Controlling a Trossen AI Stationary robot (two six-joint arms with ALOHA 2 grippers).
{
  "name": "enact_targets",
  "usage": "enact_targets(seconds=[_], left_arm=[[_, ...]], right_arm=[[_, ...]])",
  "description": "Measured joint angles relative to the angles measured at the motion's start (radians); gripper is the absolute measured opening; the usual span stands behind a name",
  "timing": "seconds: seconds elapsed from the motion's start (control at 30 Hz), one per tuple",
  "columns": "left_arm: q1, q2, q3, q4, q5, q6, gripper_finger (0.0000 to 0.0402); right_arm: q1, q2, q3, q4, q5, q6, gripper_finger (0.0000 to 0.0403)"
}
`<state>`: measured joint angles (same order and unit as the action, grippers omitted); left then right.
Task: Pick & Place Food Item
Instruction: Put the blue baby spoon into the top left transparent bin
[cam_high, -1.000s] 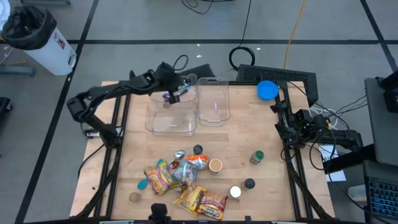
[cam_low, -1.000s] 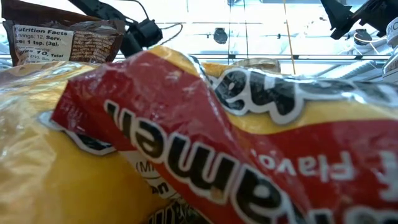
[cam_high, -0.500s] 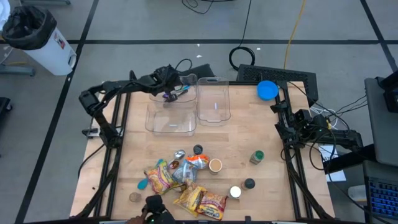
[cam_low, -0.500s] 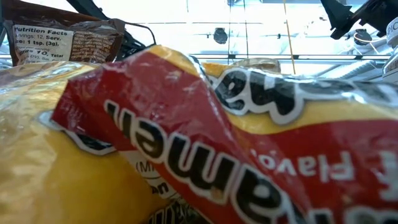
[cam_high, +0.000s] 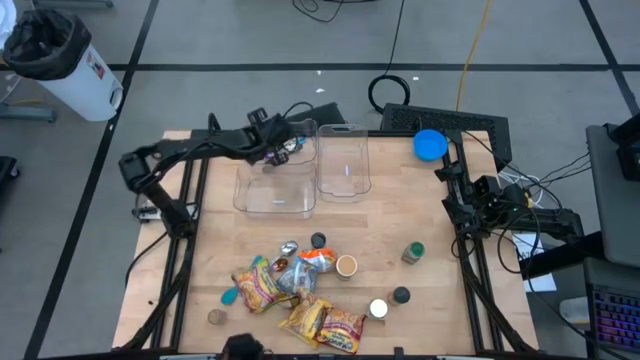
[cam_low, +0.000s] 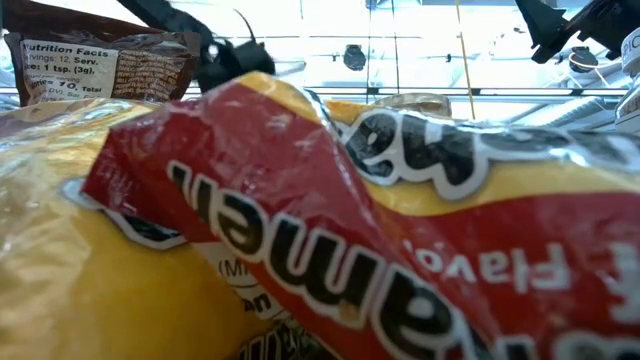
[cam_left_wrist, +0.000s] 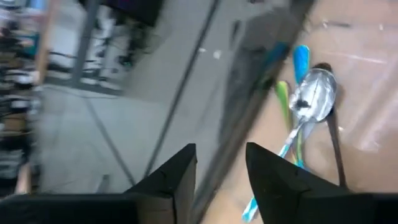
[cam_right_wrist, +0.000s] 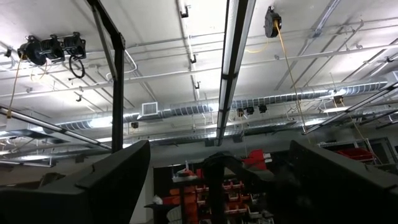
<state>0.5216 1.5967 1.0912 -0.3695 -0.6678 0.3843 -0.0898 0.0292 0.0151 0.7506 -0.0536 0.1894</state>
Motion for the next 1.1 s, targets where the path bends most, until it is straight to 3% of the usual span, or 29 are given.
enact_targets(seconds=[0.1, 0.23, 0.33, 0.47, 0.57, 0.73, 0.83, 1.1], left_arm=[[-0.077, -0.113, 0.000, -0.063, -0.074, -0.064, 0.0172], [-0.194, -0.291, 0.000, -0.164, -0.031, -0.247, 0.0201], [-0.272, -0.417, 0.000, -0.273, 0.087, -0.427, 0.0222], [-0.353, -0.528, 0.000, -0.464, 0.354, -0.677, 0.0241], [-0.429, -0.559, -0.008, -0.607, 0.514, -0.885, 0.0245], [-0.627, -0.558, -0.086, -0.747, 0.630, -1.223, 0.0246], [-0.757, -0.553, -0.160, -0.738, 0.687, -1.427, 0.0246], [-1.047, -0.544, -0.335, -0.570, 0.716, -1.947, 0.0246]], right_arm=[[0.000, 0.000, 0.000, 0.000, 0.000, 0.000, 0.0380], [0.000, 0.000, 0.000, 0.000, 0.000, 0.000, 0.0380], [0.000, 0.000, 0.000, 0.000, 0.000, 0.000, 0.0380], [0.000, 0.000, 0.000, 0.000, 0.000, 0.000, 0.0380], [0.000, 0.000, 0.000, 0.000, 0.000, 0.000, 0.0380], [0.000, 0.000, 0.000, 0.000, 0.000, 0.000, 0.0380], [0.000, 0.000, 0.000, 0.000, 0.000, 0.000, 0.0380], [0.000, 0.000, 0.000, 0.000, 0.000, 0.000, 0.0380]])
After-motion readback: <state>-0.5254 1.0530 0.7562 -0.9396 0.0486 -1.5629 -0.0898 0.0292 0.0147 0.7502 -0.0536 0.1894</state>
